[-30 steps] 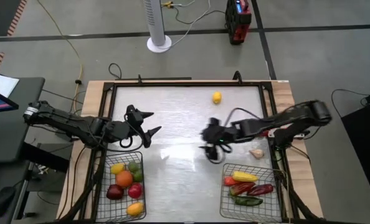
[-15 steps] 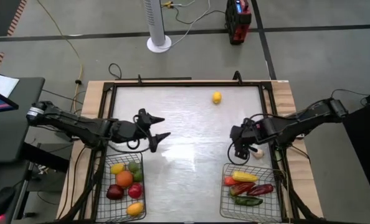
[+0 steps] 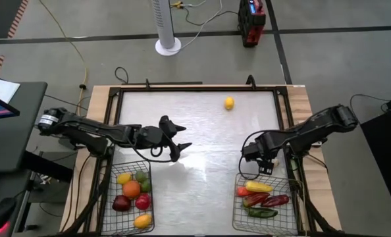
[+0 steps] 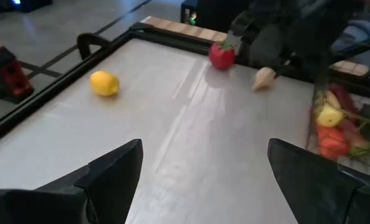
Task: Sort produce into baskets
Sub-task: Put the tomato into the black wire basket
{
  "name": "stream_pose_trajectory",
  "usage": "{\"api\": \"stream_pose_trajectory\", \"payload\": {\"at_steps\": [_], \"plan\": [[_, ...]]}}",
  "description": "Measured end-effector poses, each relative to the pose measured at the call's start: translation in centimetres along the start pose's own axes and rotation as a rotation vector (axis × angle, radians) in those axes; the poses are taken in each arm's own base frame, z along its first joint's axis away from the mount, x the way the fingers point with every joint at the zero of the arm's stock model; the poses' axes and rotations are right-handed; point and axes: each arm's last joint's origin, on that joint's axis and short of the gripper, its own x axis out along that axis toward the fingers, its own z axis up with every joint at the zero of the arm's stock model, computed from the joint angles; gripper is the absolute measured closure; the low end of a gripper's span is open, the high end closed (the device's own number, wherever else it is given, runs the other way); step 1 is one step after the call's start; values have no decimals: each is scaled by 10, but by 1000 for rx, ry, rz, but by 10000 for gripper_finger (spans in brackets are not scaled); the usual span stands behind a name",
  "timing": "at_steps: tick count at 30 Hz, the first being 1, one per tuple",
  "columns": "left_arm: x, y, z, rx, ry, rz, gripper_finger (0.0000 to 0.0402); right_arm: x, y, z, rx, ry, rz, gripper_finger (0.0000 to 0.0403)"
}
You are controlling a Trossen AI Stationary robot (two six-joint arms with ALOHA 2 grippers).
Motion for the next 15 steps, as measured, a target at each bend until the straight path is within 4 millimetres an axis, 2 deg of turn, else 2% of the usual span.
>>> {"api": "stream_pose_trajectory", "payload": {"at_steps": [9,15], "plan": [[-2,-3,2,0,11,-36,68,13,-2,-3,-33,64,28,108],[-2,-3,2,-1,12,-41,68,5,-13,-15,-8,-27,70,109]]}}
